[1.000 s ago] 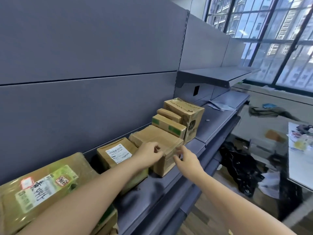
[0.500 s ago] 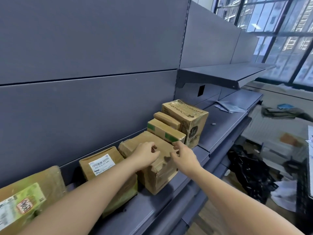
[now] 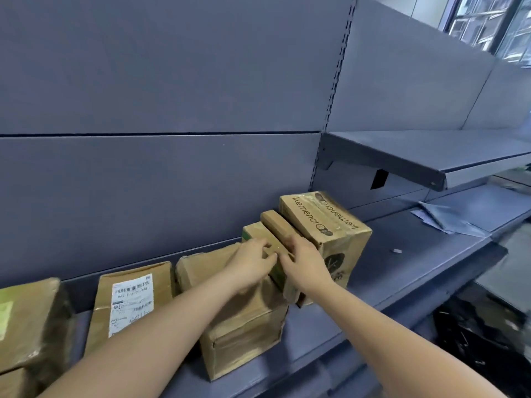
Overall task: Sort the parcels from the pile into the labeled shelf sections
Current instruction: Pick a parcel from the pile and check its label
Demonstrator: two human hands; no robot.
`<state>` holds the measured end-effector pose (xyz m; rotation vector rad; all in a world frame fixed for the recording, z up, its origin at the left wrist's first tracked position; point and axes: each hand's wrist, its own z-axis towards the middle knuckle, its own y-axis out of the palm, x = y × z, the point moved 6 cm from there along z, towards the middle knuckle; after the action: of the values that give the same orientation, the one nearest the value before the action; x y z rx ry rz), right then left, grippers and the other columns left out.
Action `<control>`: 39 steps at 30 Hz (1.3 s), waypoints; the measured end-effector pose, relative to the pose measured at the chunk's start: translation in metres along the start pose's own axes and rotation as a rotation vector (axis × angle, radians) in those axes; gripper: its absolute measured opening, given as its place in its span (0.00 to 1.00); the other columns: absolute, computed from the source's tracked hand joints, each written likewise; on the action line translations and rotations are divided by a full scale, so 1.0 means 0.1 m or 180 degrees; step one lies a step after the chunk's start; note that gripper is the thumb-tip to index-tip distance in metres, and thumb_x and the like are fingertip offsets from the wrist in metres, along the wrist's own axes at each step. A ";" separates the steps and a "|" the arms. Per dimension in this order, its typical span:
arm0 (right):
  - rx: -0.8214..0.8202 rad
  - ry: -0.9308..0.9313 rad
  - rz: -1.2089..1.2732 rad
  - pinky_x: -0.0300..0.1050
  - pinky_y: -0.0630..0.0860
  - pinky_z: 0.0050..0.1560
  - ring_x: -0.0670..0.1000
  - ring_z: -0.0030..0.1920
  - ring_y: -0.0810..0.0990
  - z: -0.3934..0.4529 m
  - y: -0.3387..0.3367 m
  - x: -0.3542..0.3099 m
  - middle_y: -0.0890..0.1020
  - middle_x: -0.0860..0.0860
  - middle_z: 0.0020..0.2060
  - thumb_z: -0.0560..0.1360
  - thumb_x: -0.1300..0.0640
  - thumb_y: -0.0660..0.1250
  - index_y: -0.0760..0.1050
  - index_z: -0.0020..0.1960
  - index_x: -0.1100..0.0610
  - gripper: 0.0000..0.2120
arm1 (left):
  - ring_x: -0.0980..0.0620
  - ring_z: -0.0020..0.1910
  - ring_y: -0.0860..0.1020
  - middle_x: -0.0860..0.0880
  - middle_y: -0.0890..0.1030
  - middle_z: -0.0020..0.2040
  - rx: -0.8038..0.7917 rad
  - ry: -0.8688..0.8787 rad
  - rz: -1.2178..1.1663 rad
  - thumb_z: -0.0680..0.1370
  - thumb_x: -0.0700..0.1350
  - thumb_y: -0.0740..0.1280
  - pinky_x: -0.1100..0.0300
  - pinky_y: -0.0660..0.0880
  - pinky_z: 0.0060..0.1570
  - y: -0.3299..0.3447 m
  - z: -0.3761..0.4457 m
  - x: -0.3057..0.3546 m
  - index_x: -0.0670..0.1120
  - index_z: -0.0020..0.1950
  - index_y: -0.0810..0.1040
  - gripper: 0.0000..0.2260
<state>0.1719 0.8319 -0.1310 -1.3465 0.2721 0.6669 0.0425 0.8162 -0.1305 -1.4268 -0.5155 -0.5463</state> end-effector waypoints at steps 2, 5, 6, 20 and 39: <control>0.0016 -0.0088 -0.0067 0.51 0.75 0.56 0.54 0.57 0.76 0.12 -0.01 0.02 0.78 0.52 0.56 0.76 0.51 0.62 0.73 0.61 0.56 0.15 | 0.47 0.60 0.75 0.48 0.77 0.63 0.0087 -0.0037 0.0071 0.80 0.50 0.62 0.57 0.71 0.56 0.03 0.04 0.02 0.47 0.67 0.74 0.17; -0.0014 -0.0131 -0.0155 0.52 0.73 0.58 0.55 0.61 0.73 0.25 0.00 0.04 0.76 0.54 0.59 0.77 0.53 0.61 0.71 0.63 0.56 0.16 | 0.47 0.61 0.74 0.46 0.76 0.63 0.0149 -0.0077 0.0164 0.80 0.49 0.61 0.55 0.72 0.58 0.06 0.10 0.03 0.46 0.67 0.74 0.17; -0.0023 -0.0119 -0.0163 0.52 0.72 0.59 0.55 0.63 0.72 0.29 0.01 0.05 0.76 0.54 0.60 0.77 0.53 0.60 0.71 0.64 0.56 0.17 | 0.46 0.60 0.74 0.46 0.77 0.63 0.0150 -0.0093 0.0181 0.80 0.49 0.61 0.54 0.72 0.59 0.07 0.12 0.03 0.46 0.66 0.74 0.16; -0.0040 0.0358 -0.0453 0.50 0.73 0.59 0.57 0.63 0.73 0.56 0.08 0.18 0.74 0.56 0.62 0.77 0.57 0.61 0.70 0.62 0.59 0.15 | 0.44 0.69 0.68 0.45 0.72 0.70 -0.0361 0.0238 0.0674 0.80 0.47 0.59 0.52 0.66 0.67 0.27 0.35 -0.08 0.48 0.66 0.76 0.16; -0.0086 0.0260 -0.1138 0.50 0.71 0.55 0.59 0.59 0.72 0.63 0.21 -0.01 0.68 0.58 0.60 0.77 0.62 0.61 0.66 0.63 0.60 0.15 | 0.44 0.60 0.72 0.46 0.79 0.57 -0.0355 0.0073 0.0415 0.78 0.46 0.61 0.53 0.72 0.58 0.14 0.51 -0.22 0.45 0.55 0.80 0.12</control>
<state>0.1472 0.8935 -0.1332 -1.4056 0.0830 0.3178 0.0344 0.8688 -0.1513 -1.5467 -0.3756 -0.4923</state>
